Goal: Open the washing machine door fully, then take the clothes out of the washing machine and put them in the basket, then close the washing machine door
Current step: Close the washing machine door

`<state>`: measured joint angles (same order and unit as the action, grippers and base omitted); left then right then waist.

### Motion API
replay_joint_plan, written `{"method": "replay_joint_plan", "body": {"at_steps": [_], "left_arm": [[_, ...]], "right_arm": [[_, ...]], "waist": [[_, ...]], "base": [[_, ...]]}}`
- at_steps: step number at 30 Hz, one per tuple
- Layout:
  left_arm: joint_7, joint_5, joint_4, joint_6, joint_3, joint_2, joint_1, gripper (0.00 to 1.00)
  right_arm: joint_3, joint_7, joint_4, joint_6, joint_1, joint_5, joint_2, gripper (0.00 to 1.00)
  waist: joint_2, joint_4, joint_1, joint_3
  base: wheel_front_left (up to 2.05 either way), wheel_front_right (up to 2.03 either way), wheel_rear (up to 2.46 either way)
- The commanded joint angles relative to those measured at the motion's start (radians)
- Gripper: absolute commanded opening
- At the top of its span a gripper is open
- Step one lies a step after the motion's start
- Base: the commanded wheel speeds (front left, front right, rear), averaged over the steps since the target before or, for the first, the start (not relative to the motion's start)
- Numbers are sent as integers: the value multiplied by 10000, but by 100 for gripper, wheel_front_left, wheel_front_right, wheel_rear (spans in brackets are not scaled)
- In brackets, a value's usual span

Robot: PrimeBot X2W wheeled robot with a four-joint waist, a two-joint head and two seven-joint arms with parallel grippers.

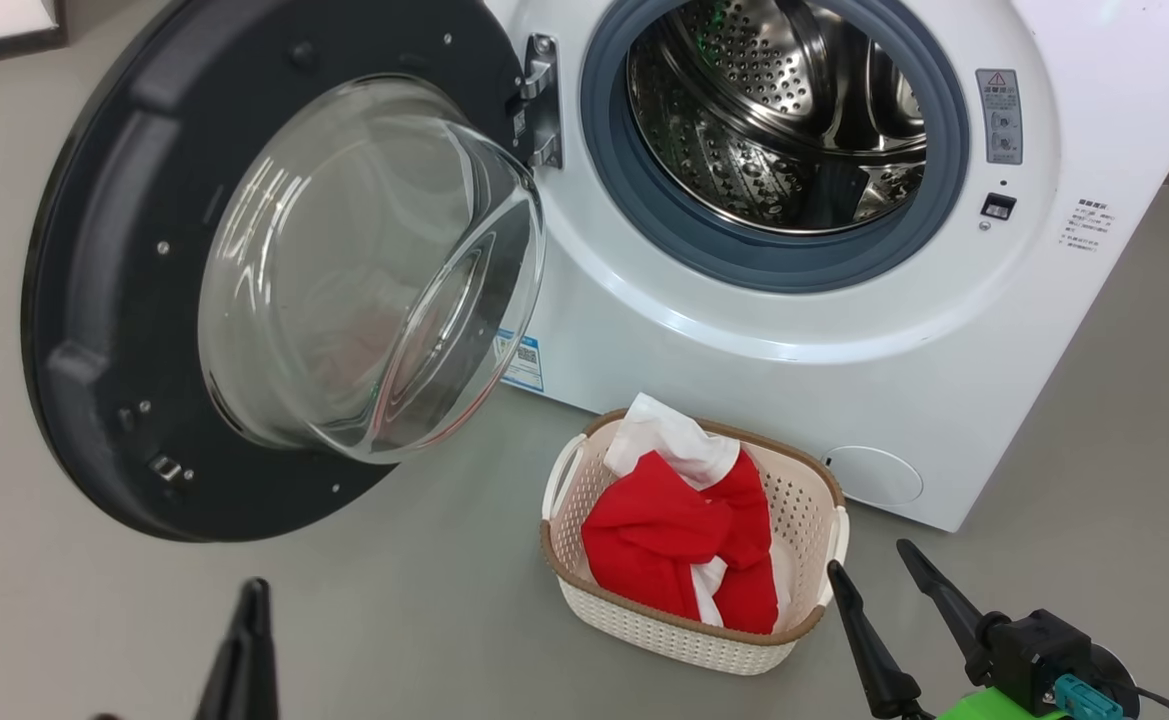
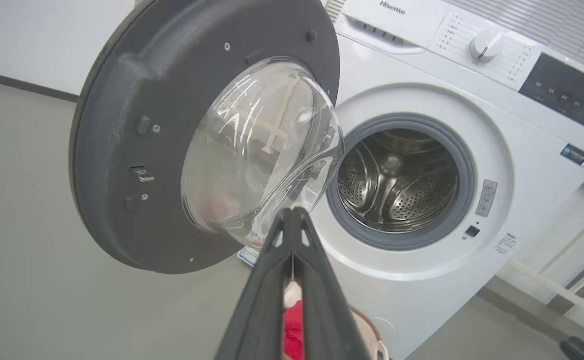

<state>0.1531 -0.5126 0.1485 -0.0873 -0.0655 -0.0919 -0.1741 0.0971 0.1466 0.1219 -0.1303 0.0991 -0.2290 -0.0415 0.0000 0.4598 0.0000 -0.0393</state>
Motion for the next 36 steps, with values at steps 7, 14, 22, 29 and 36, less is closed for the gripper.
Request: {"method": "replay_joint_plan", "body": {"at_steps": [7, 14, 22, 29, 36], "left_arm": [[289, -5063, 1207, 681, 2131, 362, 924, 0], [278, -8550, 1165, 921, 4407, 134, 1848, 0], [-410, -10922, -1007, 919, 6515, -1531, 3590, 0], [-1236, -11914, -3187, 885, 7133, -2798, 4607, 0], [-2191, -12090, -4888, 741, 6726, -3590, 5235, 0]], "right_arm": [[131, 112, -282, -4, -375, -28, -87, 100], [109, 46, -354, -4, -429, 40, -87, 100], [67, -97, -515, -4, -574, 171, -87, 100], [97, -178, -584, -4, -738, 261, -87, 100], [104, -291, -641, -4, -793, 353, -87, 100]], "waist": [[0, 36, 0, 67], [0, -35, 0, 153], [0, -207, 0, 410], [0, -492, 0, 564], [0, -734, 0, 735]], "base": [[0, 0, 0], [0, 0, 0], [0, 0, 0], [0, 0, 0], [0, 0, 0]]}}
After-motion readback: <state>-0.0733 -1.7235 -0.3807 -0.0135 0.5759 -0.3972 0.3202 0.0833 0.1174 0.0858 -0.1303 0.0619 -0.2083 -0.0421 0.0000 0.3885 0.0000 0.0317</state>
